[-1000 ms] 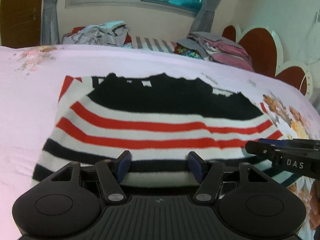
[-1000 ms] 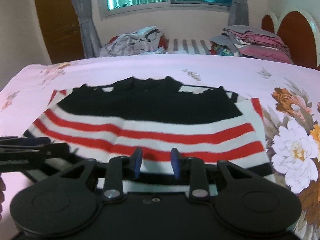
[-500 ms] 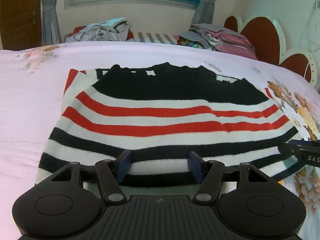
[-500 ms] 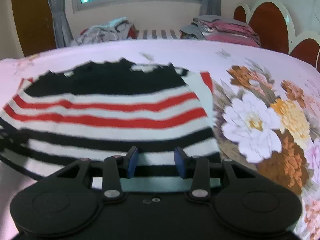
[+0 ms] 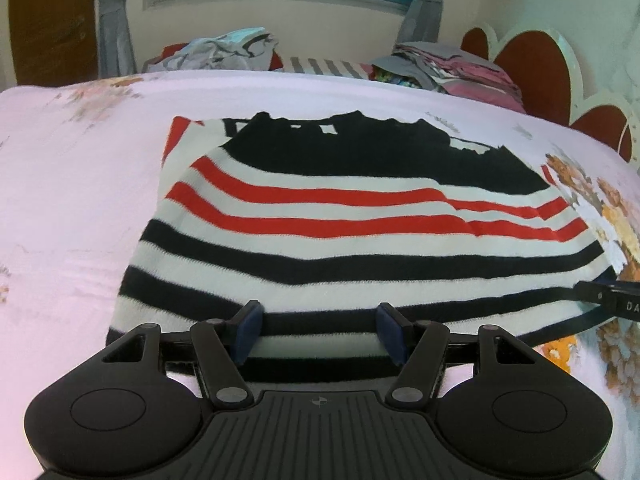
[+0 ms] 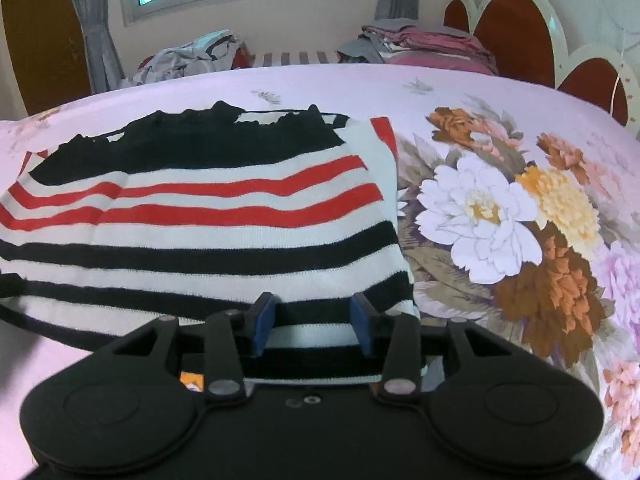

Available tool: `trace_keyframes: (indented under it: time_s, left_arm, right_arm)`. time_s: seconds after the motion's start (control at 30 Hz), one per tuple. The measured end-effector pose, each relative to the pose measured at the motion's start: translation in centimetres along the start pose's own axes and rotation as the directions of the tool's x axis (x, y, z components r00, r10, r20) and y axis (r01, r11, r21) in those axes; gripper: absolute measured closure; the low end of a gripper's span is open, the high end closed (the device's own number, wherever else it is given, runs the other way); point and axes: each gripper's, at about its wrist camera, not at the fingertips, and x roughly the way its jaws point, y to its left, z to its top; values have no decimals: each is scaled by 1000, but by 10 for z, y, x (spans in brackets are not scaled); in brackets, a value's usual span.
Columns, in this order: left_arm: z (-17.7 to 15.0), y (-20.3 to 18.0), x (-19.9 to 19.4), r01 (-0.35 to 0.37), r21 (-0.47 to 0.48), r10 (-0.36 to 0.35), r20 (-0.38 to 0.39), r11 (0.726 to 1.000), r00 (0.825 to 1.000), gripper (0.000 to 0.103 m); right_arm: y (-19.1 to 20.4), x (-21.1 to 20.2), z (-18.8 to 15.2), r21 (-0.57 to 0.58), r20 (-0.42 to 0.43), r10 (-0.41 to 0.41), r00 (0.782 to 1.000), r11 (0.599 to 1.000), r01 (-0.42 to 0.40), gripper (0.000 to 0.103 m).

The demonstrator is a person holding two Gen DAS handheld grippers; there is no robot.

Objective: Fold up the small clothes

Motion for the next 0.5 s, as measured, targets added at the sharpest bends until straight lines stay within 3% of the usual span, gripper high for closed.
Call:
trace_keyframes:
  time_s: [0.13,0.23,0.33,0.4,0.5]
  left_arm:
    - [3,4,-8,1,-30,-1,-9,1000,1000,39]
    - [5,11,-16,8,-77,-9,-11,997,1000,20]
    - [4,24,-26,39,-147,-41,-11,988,999,18]
    - [1,34,-29,57,-217,-64,-22,975,998,18]
    - [-12,51,-29,91,-349,-110,-36,933,993,17]
  right_arm:
    - [4,-13,3,9,16,40,999,999,-41,60]
    - [11,-22,8,-3,33,74,997,997,-74,59]
    - [23,-32,16,-27,57,110,992,994,-109,57]
    - [29,-37,21,-37,71,132,989,991,-130,56]
    - [41,-40,27,-38,82,169,982,985,-167,51]
